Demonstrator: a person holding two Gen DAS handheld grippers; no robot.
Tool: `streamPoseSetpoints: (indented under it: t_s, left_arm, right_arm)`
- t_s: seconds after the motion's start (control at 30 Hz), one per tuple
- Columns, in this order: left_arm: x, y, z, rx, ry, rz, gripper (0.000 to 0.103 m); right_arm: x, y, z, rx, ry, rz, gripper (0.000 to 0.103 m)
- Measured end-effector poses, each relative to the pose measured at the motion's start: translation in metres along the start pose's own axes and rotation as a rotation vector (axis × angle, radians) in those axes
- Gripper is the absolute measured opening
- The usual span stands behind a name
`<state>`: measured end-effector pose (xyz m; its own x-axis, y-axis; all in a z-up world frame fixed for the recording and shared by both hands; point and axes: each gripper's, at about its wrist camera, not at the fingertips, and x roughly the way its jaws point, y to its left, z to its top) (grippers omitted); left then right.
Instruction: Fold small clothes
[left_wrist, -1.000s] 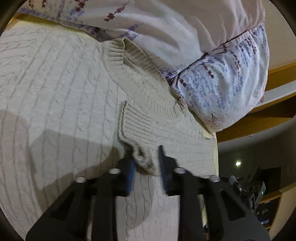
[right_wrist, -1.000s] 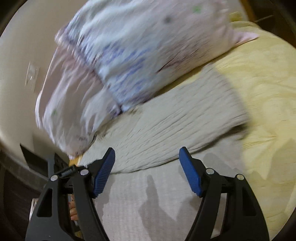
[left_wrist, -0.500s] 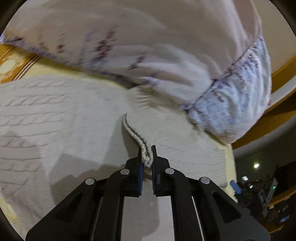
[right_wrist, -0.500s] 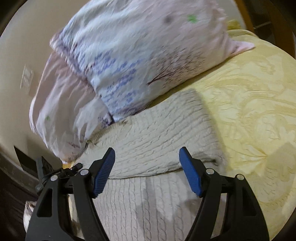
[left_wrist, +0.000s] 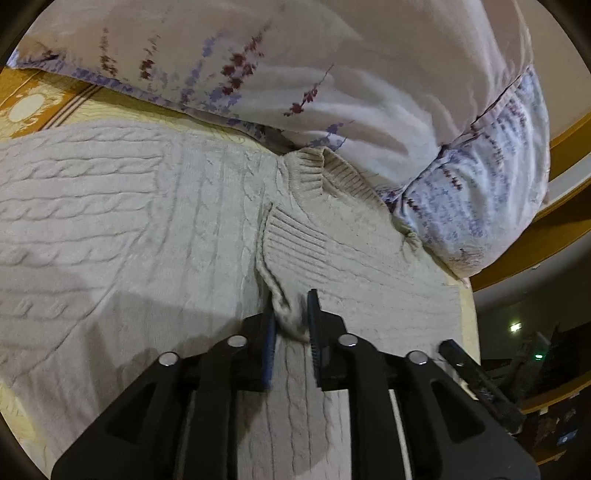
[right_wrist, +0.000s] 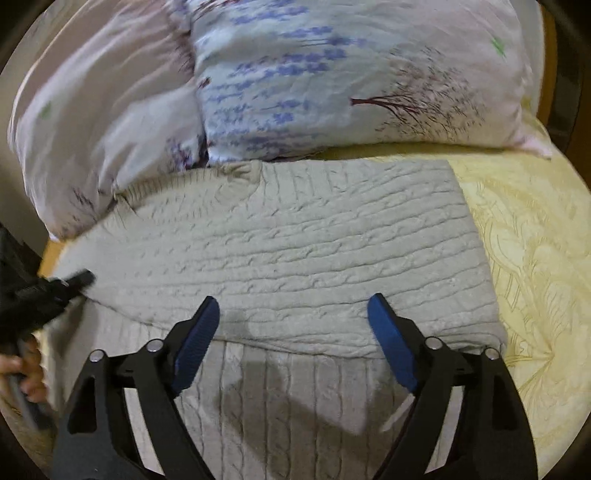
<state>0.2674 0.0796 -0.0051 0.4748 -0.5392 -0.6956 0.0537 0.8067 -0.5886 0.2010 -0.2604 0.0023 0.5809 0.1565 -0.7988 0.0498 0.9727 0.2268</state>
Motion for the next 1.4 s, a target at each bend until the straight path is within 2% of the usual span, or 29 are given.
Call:
streamPoseSetpoints:
  t_s: [0.03, 0.1, 0.13, 0.17, 0.23, 0.33, 0.43, 0.53, 0.73, 0.77, 0.9, 1.17, 1.33, 1.4]
  left_arm:
    - [-0.011, 0.002, -0.002, -0.001, -0.014, -0.016, 0.018]
    - [-0.038, 0.011, -0.009, -0.015, -0.054, -0.037, 0.035]
    - [-0.055, 0.019, -0.014, -0.030, -0.086, -0.041, 0.048]
    - [-0.072, 0.028, -0.018, -0.048, -0.123, -0.037, 0.051]
    - [-0.110, 0.054, -0.029, -0.097, -0.195, -0.008, 0.051]
    - [-0.159, 0.102, -0.044, -0.219, -0.288, 0.057, 0.051]
    - [-0.193, 0.145, -0.055, -0.349, -0.355, 0.134, 0.050]
    - [-0.210, 0.182, -0.061, -0.488, -0.390, 0.160, 0.046]
    - [-0.216, 0.213, -0.062, -0.607, -0.428, 0.173, 0.044]
    - [-0.215, 0.217, -0.061, -0.625, -0.437, 0.168, 0.041]
    - [-0.217, 0.228, -0.055, -0.659, -0.463, 0.161, 0.037]
    - [-0.220, 0.250, -0.052, -0.746, -0.515, 0.136, 0.020]
    - [-0.220, 0.256, -0.052, -0.759, -0.533, 0.134, 0.007]
    - [-0.220, 0.253, -0.050, -0.741, -0.543, 0.138, 0.006]
  right_arm:
    - [0.000, 0.000, 0.000, 0.001, 0.000, 0.000, 0.087]
    - [0.000, -0.001, -0.001, 0.013, 0.000, 0.011, 0.087]
    - [0.000, -0.003, -0.001, 0.028, 0.001, 0.026, 0.087]
    - [0.000, -0.005, 0.000, 0.036, 0.002, 0.034, 0.087]
    - [-0.001, -0.008, 0.001, 0.051, 0.005, 0.052, 0.087]
    - [-0.002, -0.009, 0.002, 0.051, 0.007, 0.056, 0.087]
    - [-0.002, -0.008, 0.001, 0.048, 0.006, 0.053, 0.088]
    - [-0.003, -0.008, 0.000, 0.050, 0.005, 0.053, 0.089]
    - [-0.002, -0.008, 0.001, 0.065, 0.008, 0.062, 0.089]
    - [-0.001, -0.008, 0.001, 0.066, 0.008, 0.062, 0.089]
    - [-0.002, -0.008, 0.001, 0.069, 0.007, 0.063, 0.089]
    - [-0.002, -0.013, 0.000, 0.091, 0.005, 0.089, 0.089]
    - [-0.004, -0.016, -0.001, 0.103, 0.001, 0.107, 0.089]
    - [-0.006, -0.017, -0.001, 0.108, 0.000, 0.115, 0.089]
